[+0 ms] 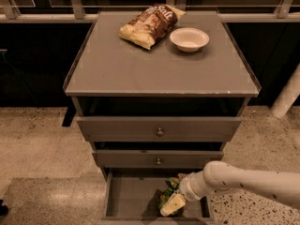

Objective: Pick green rice chip bag from bottom drawer and place on counter

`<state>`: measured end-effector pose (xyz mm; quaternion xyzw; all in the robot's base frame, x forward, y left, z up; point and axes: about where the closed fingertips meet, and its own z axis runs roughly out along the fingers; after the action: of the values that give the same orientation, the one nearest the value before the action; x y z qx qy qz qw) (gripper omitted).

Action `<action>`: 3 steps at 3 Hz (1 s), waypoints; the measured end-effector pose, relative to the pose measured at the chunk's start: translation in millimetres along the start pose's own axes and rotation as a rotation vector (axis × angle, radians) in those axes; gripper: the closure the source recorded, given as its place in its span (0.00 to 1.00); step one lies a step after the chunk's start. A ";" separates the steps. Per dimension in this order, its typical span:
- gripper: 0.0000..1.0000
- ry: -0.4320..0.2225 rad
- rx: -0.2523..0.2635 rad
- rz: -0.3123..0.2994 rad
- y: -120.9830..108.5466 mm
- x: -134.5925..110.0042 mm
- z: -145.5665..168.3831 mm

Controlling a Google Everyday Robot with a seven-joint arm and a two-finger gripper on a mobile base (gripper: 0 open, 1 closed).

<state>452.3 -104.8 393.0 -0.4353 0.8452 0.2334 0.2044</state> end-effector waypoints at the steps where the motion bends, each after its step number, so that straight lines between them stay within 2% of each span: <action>1: 0.00 -0.016 0.053 0.018 -12.9 3.5 7.3; 2: 0.00 -0.024 0.153 0.030 -53.7 8.2 19.9; 3: 0.00 -0.021 0.253 0.073 -97.2 26.5 23.9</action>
Offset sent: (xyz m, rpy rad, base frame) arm 0.0889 -0.0502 -0.0561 -0.1236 -0.1778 -0.2054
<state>522.3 -157.8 338.1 -0.3726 0.8809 0.1369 0.2577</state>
